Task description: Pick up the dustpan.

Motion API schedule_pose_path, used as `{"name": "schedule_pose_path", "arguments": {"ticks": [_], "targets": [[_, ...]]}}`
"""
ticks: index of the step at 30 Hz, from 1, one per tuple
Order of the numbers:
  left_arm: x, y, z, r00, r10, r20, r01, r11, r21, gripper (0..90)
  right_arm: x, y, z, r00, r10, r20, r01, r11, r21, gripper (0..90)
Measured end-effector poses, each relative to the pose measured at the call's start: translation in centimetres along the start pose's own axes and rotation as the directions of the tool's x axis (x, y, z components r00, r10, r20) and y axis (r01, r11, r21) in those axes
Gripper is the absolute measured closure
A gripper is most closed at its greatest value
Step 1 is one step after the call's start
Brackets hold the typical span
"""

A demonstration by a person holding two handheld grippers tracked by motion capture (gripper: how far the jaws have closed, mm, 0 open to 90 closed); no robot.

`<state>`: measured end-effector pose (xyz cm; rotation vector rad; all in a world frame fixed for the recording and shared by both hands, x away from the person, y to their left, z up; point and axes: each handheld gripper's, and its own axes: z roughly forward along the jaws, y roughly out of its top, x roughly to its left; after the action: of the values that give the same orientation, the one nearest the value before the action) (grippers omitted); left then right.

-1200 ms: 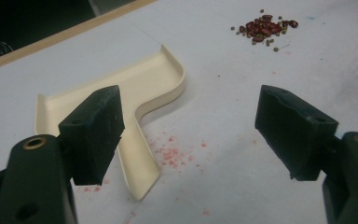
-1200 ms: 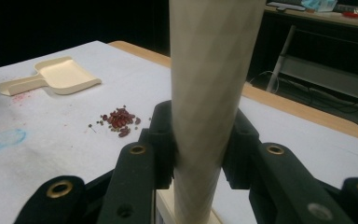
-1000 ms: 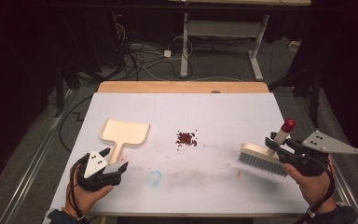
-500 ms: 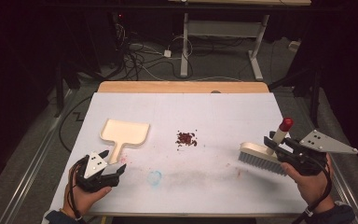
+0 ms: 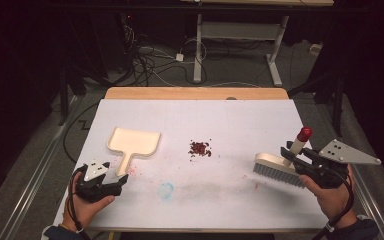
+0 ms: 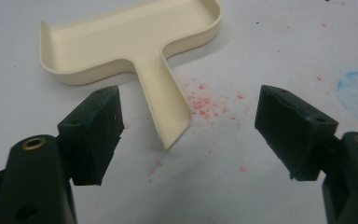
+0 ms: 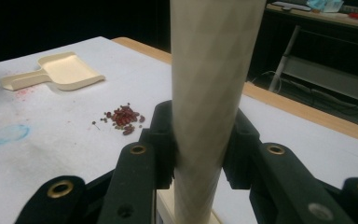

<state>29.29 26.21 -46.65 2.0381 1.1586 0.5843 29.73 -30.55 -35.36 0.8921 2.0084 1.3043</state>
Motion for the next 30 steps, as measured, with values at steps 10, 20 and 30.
{"name": "schedule_pose_path", "arguments": {"ticks": [10,20,30], "targets": [[1.1,1.1,2.2,0.9984,-0.041,-0.04,0.045,0.9928,0.111,23.6,0.2,0.0,0.2,1.0,-0.006,-0.003,0.006,1.0,0.007,69.8],[1.9,3.0,6.0,0.9951,-0.088,-0.043,0.095,0.9745,0.203,29.5,0.3,-0.1,0.5,0.9999,-0.002,-0.014,0.002,1.0,0.018,69.8],[1.7,3.3,7.4,0.981,-0.182,-0.067,0.191,0.9667,0.17,44.4,0.3,-0.2,0.4,0.9999,0.0,-0.014,0.0,1.0,0.015,69.8]]}}
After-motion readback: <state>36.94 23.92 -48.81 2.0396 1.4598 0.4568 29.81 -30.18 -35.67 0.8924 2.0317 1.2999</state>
